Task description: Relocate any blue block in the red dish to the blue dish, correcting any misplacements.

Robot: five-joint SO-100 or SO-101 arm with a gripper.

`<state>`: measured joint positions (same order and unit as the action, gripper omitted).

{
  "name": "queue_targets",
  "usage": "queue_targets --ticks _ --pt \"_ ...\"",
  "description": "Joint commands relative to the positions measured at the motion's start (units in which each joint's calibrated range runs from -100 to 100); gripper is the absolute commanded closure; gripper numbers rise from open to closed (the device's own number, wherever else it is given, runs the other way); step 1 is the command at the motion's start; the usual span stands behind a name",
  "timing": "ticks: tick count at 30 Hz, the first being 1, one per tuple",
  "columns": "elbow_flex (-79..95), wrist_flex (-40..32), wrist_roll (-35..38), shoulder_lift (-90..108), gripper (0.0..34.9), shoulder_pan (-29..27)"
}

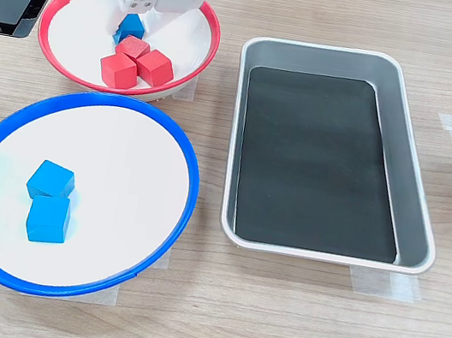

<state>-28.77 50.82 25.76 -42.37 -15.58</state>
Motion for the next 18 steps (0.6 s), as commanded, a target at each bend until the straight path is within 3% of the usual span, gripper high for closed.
queue_targets --ticks 1,10,18 --pt "-1.50 -0.51 -0.68 1.82 34.6 -0.38" --pt "2.05 -0.42 -1.47 11.54 34.6 0.00" --pt "3.78 6.18 -4.88 21.52 34.6 6.87"
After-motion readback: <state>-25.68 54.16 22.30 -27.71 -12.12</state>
